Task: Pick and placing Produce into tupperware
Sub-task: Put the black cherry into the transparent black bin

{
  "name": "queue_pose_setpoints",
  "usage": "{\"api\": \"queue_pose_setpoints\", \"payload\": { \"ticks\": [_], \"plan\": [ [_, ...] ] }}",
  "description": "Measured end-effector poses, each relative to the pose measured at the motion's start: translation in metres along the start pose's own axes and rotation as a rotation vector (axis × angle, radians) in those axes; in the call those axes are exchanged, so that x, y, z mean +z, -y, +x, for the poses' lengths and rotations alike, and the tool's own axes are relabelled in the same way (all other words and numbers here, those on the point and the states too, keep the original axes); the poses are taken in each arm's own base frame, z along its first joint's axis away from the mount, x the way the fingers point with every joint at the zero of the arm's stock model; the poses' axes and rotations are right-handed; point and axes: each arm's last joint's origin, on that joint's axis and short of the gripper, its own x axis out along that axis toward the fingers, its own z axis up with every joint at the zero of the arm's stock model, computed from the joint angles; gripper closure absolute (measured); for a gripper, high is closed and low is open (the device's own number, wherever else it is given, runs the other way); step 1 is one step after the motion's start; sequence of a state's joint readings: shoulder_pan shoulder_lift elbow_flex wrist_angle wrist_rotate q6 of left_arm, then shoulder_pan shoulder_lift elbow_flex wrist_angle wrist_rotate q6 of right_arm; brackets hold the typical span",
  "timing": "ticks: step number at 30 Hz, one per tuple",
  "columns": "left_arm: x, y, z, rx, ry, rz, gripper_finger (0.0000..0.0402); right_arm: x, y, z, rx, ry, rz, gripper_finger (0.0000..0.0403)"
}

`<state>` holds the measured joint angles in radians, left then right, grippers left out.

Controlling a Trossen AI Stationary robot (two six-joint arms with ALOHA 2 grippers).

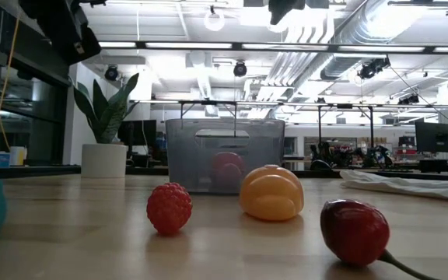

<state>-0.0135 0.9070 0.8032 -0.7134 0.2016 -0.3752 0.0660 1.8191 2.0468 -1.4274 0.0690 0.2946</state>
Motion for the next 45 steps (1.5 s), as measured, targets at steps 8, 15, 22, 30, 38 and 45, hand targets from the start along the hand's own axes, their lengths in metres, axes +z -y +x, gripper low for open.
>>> {"api": "queue_pose_setpoints", "payload": {
  "ticks": [8, 15, 22, 30, 38, 45],
  "plan": [
    [0.014, 0.001, -0.001, 0.100, 0.192, -0.010, 0.0399, -0.006, -0.011, -0.002, -0.135, 0.034, 0.087, 0.0263],
    [0.017, -0.005, -0.001, 0.278, 0.266, -0.047, 0.0399, -0.005, 0.010, -0.001, -0.286, 0.034, 0.201, 0.0263],
    [0.025, -0.019, 0.000, 0.438, 0.332, -0.112, 0.0399, 0.012, 0.047, 0.000, -0.316, 0.102, 0.229, 0.0263],
    [0.044, -0.067, 0.004, 0.468, 0.312, -0.153, 0.0399, 0.017, 0.081, 0.000, -0.353, 0.098, 0.265, 0.0263],
    [0.053, -0.108, 0.002, 0.438, 0.298, -0.125, 0.0399, 0.018, 0.099, 0.000, -0.328, 0.087, 0.338, 0.0263],
    [0.073, -0.126, -0.003, 0.450, 0.299, -0.095, 0.0387, 0.018, 0.106, 0.000, -0.350, 0.081, 0.314, 0.0263]
  ]
}}
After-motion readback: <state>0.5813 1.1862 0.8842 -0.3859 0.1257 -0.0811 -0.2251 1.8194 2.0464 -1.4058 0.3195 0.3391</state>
